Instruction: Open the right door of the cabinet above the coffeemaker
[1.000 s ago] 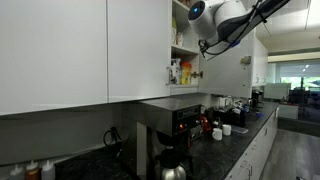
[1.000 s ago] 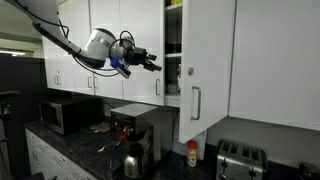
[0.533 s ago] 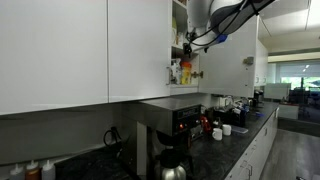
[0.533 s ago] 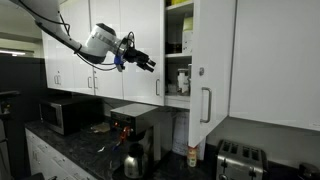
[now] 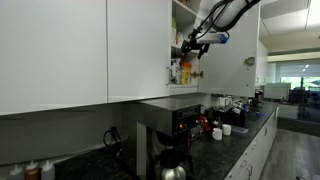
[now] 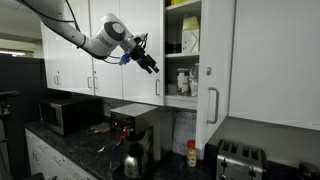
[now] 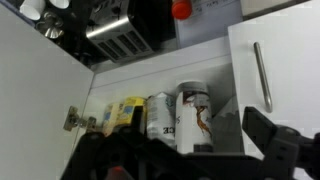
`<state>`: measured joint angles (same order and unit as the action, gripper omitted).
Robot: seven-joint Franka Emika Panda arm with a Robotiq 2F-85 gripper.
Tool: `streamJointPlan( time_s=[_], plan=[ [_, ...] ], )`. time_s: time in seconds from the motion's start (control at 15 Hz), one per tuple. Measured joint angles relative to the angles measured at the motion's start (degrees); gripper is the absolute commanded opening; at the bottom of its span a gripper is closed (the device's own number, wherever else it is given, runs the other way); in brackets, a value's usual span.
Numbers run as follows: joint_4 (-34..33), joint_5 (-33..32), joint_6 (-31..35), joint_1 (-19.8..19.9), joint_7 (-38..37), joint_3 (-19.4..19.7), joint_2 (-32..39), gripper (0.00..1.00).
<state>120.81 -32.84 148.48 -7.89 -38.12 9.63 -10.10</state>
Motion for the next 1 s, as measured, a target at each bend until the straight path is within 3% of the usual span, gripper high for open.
streamJointPlan(
  time_s=[0.27,0.4,0.67,1.0],
  plan=[
    [1.0,20.1,-4.8,-6.0,18.6,5.8,-0.6,1.0],
    [0.5,27.1,-12.5,-4.0,25.6,4.0,-1.7,1.0],
    [-1.8,29.0,-27.5,1.6,29.6,0.2,-4.4,1.0],
    [-3.7,29.0,-36.6,5.5,32.0,-1.7,-6.7,1.0]
  ],
)
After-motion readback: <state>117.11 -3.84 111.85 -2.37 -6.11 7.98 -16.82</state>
